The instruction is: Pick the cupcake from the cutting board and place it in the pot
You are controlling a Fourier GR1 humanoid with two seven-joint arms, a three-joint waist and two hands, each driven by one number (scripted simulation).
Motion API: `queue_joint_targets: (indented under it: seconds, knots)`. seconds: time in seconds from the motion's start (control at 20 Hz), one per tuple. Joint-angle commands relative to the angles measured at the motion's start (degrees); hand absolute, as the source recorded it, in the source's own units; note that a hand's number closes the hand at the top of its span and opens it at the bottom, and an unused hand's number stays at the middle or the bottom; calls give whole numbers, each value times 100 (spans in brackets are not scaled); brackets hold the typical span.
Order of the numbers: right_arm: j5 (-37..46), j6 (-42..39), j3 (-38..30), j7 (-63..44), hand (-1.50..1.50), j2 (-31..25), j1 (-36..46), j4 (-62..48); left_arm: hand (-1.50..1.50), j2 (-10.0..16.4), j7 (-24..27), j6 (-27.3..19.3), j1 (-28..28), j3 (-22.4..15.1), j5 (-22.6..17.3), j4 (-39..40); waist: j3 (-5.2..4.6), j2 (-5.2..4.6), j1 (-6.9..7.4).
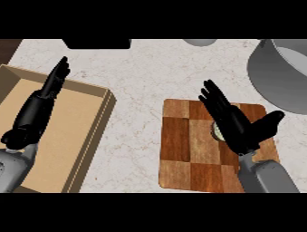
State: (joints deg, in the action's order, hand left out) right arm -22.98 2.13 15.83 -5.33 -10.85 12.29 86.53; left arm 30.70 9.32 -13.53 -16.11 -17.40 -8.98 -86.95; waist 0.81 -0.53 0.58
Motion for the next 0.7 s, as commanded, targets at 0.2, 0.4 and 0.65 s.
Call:
queue_joint_targets:
  seconds: [0.2, 0.4, 0.65]
  knots:
    - [578, 224, -1711, 1228, 150, -1365, 404, -710, 0, -360, -654, -431, 306, 769, -755, 155, -69, 21, 77]
    - [2117, 1226, -1654, 1797, -150, -2016, -143, -1322, 0, -516, -883, -519, 423, 928, -1046, 177, -68, -6, 33]
    - [1805, 986, -2080, 4049, -150, -1572, -157, -2154, 0, -494, -1447, -545, 368, 1043, -1199, -168, -66, 37, 14]
